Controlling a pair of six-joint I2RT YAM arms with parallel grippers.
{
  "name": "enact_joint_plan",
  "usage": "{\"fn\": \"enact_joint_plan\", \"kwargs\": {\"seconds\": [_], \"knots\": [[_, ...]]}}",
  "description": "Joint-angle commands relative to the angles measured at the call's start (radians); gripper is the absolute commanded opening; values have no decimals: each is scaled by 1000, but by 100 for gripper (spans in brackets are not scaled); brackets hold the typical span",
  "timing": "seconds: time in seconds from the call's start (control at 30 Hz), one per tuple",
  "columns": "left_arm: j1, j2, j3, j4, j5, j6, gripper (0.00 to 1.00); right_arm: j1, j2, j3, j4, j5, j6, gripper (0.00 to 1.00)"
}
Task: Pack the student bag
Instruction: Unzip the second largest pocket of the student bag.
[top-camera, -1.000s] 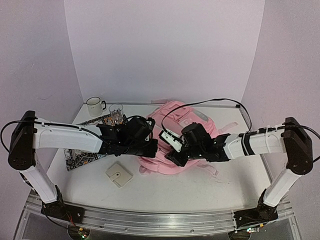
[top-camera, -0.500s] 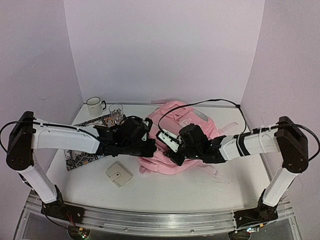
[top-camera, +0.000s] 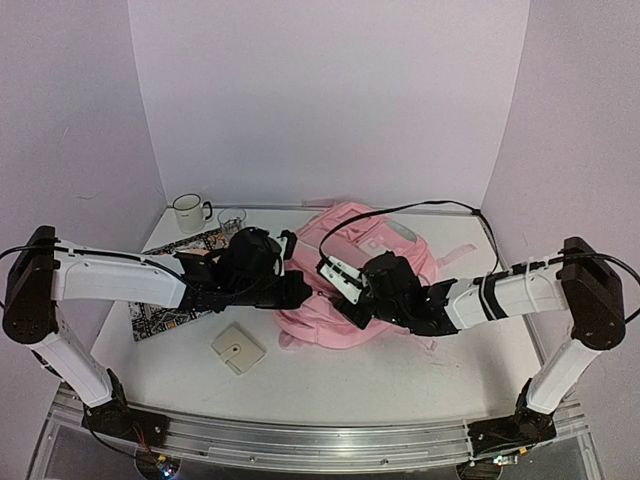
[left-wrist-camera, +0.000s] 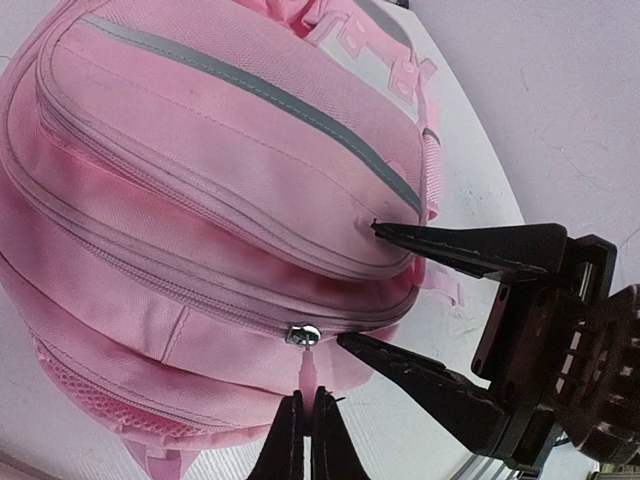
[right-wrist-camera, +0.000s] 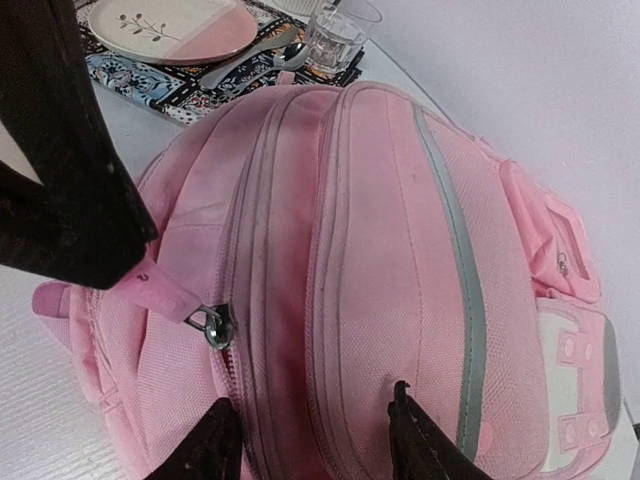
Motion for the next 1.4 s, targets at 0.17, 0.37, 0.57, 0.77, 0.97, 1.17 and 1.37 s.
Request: {"fn": "enact_joint_plan", "kwargs": {"seconds": [0.17, 0.37, 0.57, 0.77, 0.97, 1.17, 1.37], "knots": [[-3, -107, -2, 117, 89, -23, 0, -17, 23, 33, -32, 179, -98, 46], [12, -118, -33, 113, 30, -15, 0, -17, -21, 5, -24, 196, -125, 6], [59, -107, -72, 102, -32, -2, 0, -17, -117, -34, -76, 170, -114, 0], [150, -94, -74, 71, -87, 53, 0, -17, -217, -66, -155, 136, -80, 0], [254, -32, -56, 68, -124, 123, 0, -20, -327, -102, -202, 96, -40, 0], [315, 89, -3, 87, -175, 184, 0, -33, -439, -117, -231, 12, 10, 0], [336, 204, 29, 158, -169, 200, 0, -49, -482, -95, -249, -1, 42, 0]]}}
